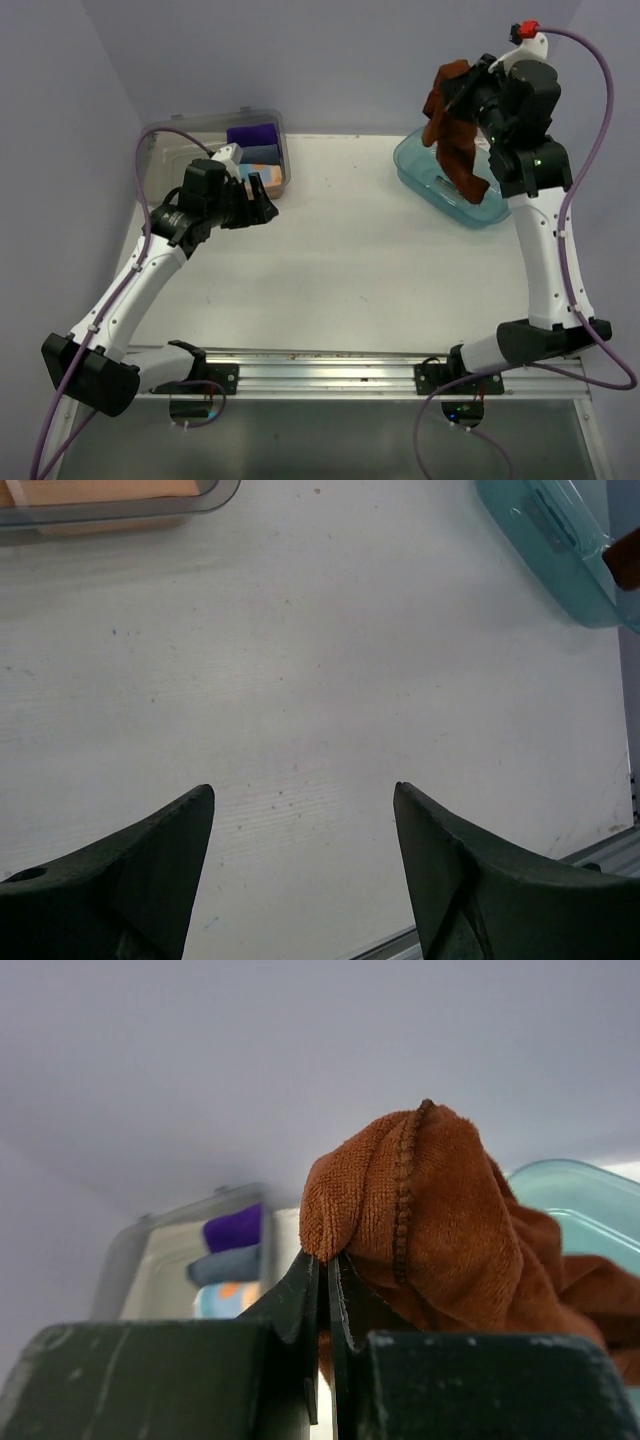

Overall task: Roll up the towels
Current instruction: Move the towel to the center of the board, then flatten the towel

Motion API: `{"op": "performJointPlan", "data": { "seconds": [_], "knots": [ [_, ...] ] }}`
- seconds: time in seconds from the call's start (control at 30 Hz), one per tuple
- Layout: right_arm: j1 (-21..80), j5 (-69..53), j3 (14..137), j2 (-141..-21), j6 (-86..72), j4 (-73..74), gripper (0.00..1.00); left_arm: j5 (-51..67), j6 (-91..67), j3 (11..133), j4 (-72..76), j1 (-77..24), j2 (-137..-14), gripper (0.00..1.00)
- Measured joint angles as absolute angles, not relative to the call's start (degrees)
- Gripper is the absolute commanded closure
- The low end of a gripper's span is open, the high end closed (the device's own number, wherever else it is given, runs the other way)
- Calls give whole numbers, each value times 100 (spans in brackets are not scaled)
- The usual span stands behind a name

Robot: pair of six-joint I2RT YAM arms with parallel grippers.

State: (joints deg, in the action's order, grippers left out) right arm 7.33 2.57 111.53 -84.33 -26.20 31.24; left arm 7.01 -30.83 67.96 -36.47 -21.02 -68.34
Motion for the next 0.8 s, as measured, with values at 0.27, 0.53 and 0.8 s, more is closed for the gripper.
{"op": "performJointPlan", "data": {
  "seconds": [0.27,0.53,0.8],
  "knots": [
    [2211,-283,10339,-7470,-2453,3059,100,309,-3085,7004,-3883,-1717,-6674,23],
    [3087,-436,7404,-6781,-2849,2670,57,613,-3028,6982,-3870,-1011,-6543,20],
    [2766,390,5601,-7446,-2867,3262,44,617,-2788,6156,-3806,-1577,-6945,19]
  ]
}}
